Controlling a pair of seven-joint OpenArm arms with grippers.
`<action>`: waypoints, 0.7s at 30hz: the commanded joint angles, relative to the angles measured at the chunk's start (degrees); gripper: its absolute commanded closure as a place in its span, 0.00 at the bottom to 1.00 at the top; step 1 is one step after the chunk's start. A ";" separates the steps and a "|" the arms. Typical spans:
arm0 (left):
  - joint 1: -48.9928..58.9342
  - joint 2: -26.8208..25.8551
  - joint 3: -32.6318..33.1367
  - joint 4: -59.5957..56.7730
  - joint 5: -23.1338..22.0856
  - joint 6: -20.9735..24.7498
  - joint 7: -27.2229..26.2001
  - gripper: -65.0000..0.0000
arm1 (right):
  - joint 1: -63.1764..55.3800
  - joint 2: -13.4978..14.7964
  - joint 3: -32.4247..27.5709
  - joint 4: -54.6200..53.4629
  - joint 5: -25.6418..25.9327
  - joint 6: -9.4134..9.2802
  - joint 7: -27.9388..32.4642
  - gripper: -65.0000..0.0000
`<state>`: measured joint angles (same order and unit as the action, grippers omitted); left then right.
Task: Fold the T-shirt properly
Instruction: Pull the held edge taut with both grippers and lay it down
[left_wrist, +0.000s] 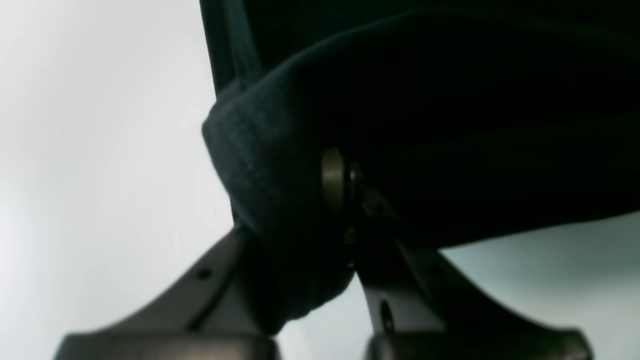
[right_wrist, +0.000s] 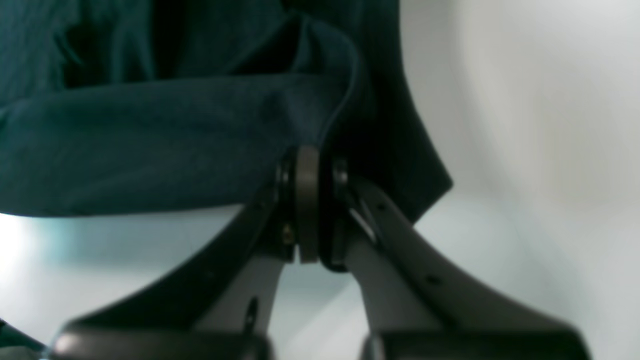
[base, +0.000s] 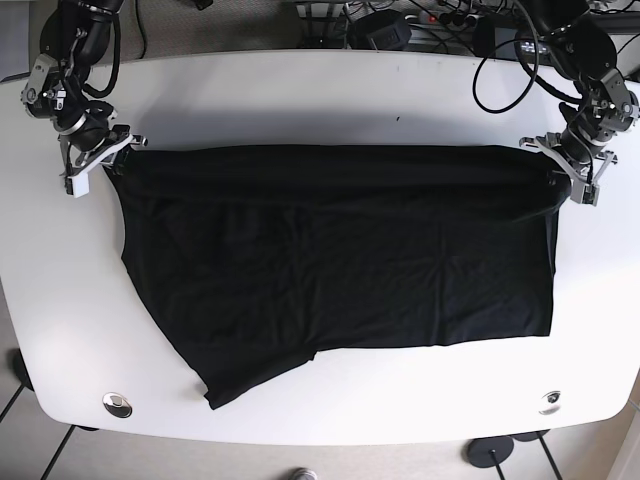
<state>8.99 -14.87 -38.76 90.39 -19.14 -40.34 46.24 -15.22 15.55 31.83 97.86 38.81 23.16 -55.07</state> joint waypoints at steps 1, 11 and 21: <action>1.16 -1.35 -0.49 1.35 -0.69 0.34 -1.18 1.00 | -1.17 1.02 0.47 0.99 0.62 0.27 1.40 0.97; 4.59 -1.17 -8.05 5.65 -0.25 0.34 7.78 0.99 | -6.97 -0.56 4.96 1.26 0.97 4.67 1.40 0.96; 10.30 -1.35 -8.93 14.53 -0.60 0.34 13.06 0.45 | -10.67 -1.44 12.60 1.52 1.24 16.84 -1.77 0.29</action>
<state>19.68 -15.14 -47.22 104.38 -19.27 -40.32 60.20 -25.54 13.15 44.27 98.39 39.57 39.48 -57.71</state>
